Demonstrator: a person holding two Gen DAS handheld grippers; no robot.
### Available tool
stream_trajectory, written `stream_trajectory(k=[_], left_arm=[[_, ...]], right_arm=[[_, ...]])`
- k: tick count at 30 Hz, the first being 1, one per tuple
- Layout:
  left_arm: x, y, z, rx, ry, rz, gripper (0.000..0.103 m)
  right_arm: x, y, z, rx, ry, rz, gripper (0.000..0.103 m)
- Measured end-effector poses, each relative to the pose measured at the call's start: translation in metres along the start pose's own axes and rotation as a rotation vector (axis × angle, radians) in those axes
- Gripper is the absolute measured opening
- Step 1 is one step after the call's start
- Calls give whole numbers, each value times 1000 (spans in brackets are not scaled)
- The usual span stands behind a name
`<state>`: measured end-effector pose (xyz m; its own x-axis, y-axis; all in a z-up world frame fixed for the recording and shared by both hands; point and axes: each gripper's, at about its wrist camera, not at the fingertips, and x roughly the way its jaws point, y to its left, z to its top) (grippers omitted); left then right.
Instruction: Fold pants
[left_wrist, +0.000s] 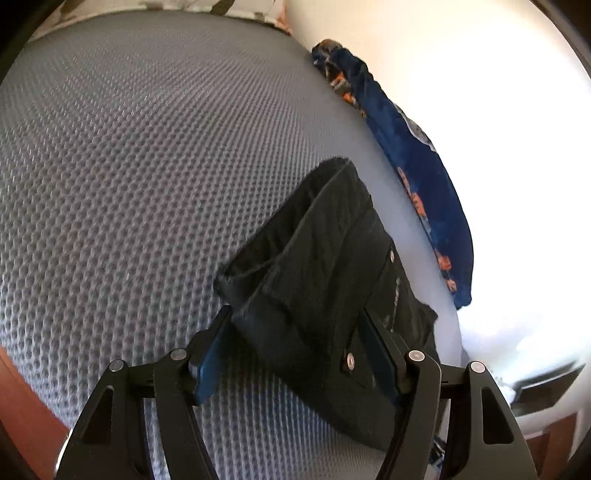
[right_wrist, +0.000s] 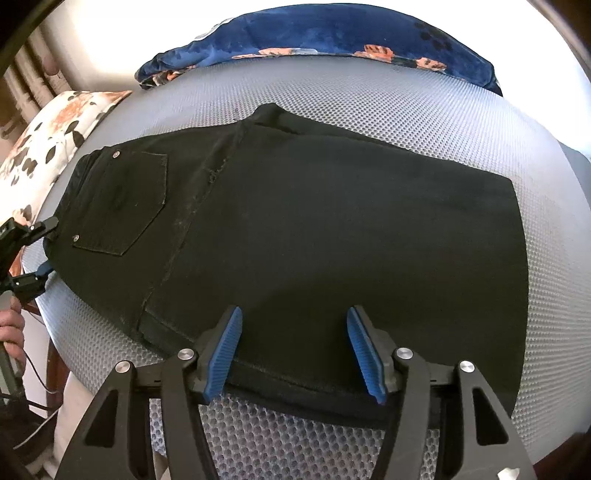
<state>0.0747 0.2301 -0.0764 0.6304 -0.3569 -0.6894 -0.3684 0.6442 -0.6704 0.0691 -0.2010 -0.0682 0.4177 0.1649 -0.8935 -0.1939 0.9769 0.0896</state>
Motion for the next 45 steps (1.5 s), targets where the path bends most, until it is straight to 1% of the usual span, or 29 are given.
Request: stream_trajectory(k=[1,4,8,11,13,14,15,17,19,20,21,22,24,26,29,31,37,41,45], left_arm=[[2,-2,2,5,-9,0,72],[7,-4,6,13,-39,-16,78],[14,-8,13,22,-77,-11,79],[18,-14,15,50,-81,5,79],[22,-16,14,66,-62,-8,76],[22,-19,12,79,-67,-1,74],[23,-19,12,84,-58,-2,66],[25,-18,10,81,-61,3,59],[25,-13,10,76,-62,1,42],[24,-10,10,68,-57,3,41],[21,-7,10,61,-56,-2,36],[19,-9,11,62,-65,-8,28],[11,-14,10,84,-77,-4,26],[6,-25,9,115,-95,28,25],[0,-46,7,180,-113,53,24],[-5,-63,6,232,-120,57,24],[-13,-104,2,324,-128,14,24],[-17,-129,-5,397,-124,-21,24],[-16,-152,-12,439,-110,-53,24]], right_arm=[[1,0,0,1,2,1,58],[2,1,0,-1,2,-1,61],[4,4,-2,-8,-2,-3,64],[4,5,-2,-9,-7,-3,67],[5,6,-3,-8,-11,-5,69],[5,6,-4,-7,-13,-3,69],[5,6,-4,-5,-13,-3,69],[5,6,-4,-4,-13,0,70],[5,6,-3,-2,-14,3,71],[5,6,-3,-3,-14,2,71],[5,6,-3,-5,-15,1,71],[5,7,-3,-6,-15,0,71],[5,7,-4,-1,-16,1,72],[5,6,-3,0,-14,5,72],[5,4,-2,6,-9,15,72],[4,1,1,13,-6,23,72],[0,-11,2,68,-8,45,72],[-9,-24,1,121,-32,66,72],[-18,-34,0,150,-52,75,72]])
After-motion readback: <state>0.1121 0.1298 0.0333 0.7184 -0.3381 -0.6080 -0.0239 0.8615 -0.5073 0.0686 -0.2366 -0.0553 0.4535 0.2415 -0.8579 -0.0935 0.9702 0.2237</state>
